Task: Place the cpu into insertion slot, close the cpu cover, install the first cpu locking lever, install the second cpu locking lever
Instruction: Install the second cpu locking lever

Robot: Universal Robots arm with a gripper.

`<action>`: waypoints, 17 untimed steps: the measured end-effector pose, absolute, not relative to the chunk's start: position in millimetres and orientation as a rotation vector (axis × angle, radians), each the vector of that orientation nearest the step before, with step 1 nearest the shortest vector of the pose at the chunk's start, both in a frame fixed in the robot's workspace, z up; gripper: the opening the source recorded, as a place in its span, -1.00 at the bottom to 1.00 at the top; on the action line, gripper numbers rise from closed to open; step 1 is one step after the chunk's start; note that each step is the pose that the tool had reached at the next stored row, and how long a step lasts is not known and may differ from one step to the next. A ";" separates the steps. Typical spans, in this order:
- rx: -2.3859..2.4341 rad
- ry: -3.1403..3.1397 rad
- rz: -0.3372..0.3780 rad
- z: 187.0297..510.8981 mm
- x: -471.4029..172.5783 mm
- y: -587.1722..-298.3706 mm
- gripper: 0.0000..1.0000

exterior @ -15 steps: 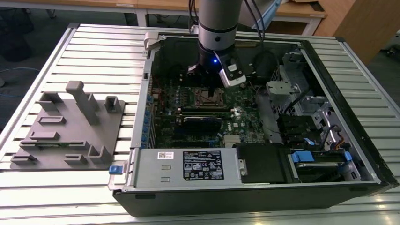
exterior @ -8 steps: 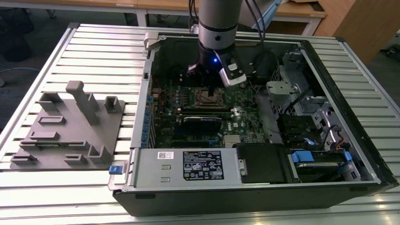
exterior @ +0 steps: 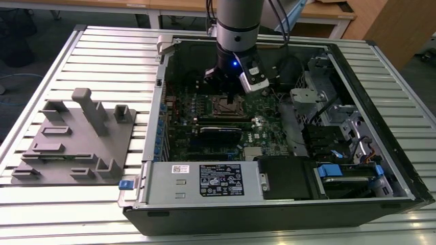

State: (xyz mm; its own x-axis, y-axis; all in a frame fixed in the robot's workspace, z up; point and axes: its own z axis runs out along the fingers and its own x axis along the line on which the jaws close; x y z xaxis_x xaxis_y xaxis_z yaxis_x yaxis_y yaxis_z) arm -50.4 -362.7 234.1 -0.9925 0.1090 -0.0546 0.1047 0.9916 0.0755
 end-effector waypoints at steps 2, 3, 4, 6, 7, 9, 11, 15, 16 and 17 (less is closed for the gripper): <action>0.175 3.076 0.105 234.3 -50.3 -362.7 -0.79; 0.186 3.075 0.101 234.3 -50.2 -362.7 -0.79; 0.199 3.074 0.096 234.3 -50.1 -362.7 -0.79; 0.223 3.072 0.085 234.3 -49.9 -362.7 -0.79; 0.231 3.071 0.081 234.2 -49.9 -362.7 -0.79; 0.233 3.071 0.077 234.3 -49.9 -362.8 -0.79; 0.234 3.071 0.077 234.3 -49.8 -362.9 -0.79; 0.234 3.071 0.077 234.3 -49.4 -365.4 -0.79; 0.234 3.071 0.077 234.3 -49.4 -366.2 -0.79; 0.234 3.071 0.077 234.3 -49.2 -367.2 -0.79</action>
State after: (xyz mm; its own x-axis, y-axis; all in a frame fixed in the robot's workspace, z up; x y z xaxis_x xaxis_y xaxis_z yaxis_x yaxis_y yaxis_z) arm -49.2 -367.2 234.3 -0.9866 0.1527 -0.0571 0.1497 0.9872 0.0544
